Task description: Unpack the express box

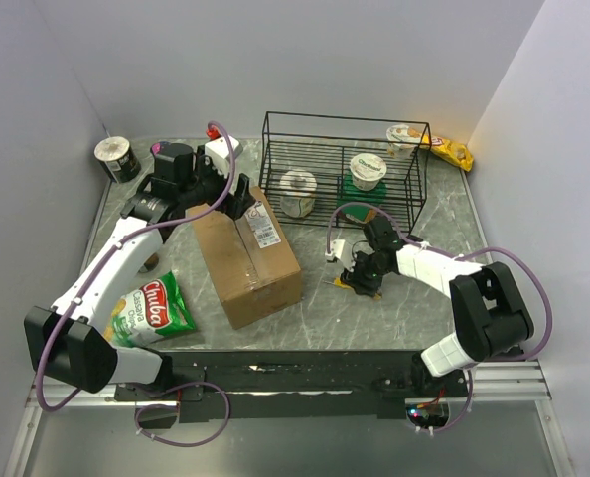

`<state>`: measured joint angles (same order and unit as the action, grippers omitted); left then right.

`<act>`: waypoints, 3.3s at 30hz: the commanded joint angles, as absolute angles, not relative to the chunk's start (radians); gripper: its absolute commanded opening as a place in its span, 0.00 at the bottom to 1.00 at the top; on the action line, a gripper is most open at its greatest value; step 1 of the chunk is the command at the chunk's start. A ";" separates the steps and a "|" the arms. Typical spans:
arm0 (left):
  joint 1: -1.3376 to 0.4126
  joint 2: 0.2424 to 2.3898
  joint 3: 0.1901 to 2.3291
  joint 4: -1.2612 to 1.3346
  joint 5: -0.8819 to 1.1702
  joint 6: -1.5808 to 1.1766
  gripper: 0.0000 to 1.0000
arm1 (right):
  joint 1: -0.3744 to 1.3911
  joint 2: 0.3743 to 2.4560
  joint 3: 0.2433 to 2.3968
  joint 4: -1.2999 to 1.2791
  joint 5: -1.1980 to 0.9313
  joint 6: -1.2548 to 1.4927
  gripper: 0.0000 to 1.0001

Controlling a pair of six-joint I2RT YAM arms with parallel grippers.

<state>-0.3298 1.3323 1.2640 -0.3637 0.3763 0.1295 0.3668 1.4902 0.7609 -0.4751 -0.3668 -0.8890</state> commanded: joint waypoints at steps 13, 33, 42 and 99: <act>-0.396 1.379 1.503 -0.359 0.346 0.141 0.97 | 0.376 1.195 0.813 -0.523 -0.342 -1.005 0.09; -0.598 1.532 1.678 -0.494 0.553 0.342 0.94 | 0.609 1.081 0.699 0.500 0.025 -1.516 0.00; -0.673 1.537 1.657 -0.445 0.425 0.359 0.89 | 0.649 1.078 0.687 0.623 -0.028 -1.592 0.00; -0.334 1.356 1.285 0.064 1.131 -0.038 0.01 | 0.210 1.448 1.789 -0.887 -1.261 -0.424 0.85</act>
<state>-0.3447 1.3403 1.2591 -0.0528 0.9955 0.0345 0.2253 1.3903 1.7634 -0.7765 -0.9470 -0.5594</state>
